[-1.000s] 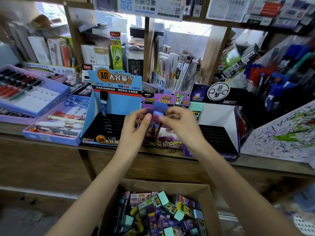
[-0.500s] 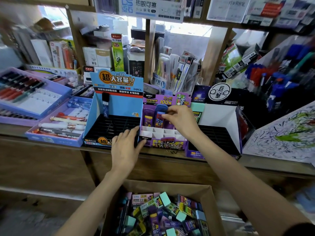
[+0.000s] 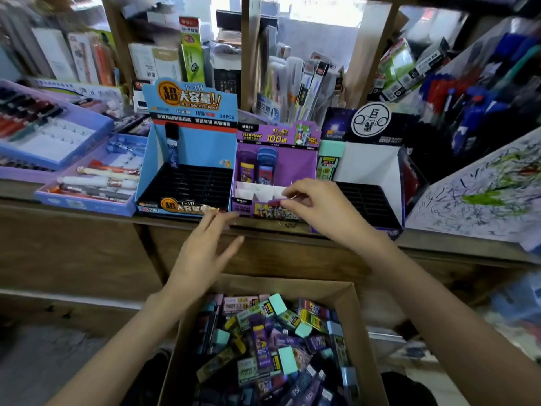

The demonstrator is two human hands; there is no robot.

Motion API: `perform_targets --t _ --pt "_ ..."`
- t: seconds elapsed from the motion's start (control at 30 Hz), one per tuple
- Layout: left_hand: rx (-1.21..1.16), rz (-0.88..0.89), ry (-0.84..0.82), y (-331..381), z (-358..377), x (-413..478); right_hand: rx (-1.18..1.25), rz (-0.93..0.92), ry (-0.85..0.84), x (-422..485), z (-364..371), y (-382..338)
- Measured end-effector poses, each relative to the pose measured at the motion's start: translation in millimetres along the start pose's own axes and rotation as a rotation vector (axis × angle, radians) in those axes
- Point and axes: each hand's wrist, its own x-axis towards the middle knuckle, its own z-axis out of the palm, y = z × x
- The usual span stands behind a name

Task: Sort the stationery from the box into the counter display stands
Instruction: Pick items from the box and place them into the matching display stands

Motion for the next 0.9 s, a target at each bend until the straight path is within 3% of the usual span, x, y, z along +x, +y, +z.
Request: perform_targets --t 0.17,0.4,0.57,0.73,0.9 --pt "-0.034 -0.183 -0.267 -19 43 -72 0.039 0.077 -0.269 -87 25 26" --pt "-0.104 -0.421 -0.455 -46 112 -133 -0.017 0.417 -0.541 -176 111 95" --pt "-0.066 -0.52 -0.54 -51 147 -156 0.048 0.541 -0.507 -217 156 109" --pt "0.06 -0.555 -0.419 -50 167 -162 -0.058 0.458 -0.451 -235 188 103" --pt "0.13 -0.624 -0.429 -48 177 -156 -0.026 0.418 -0.414 -245 194 101"
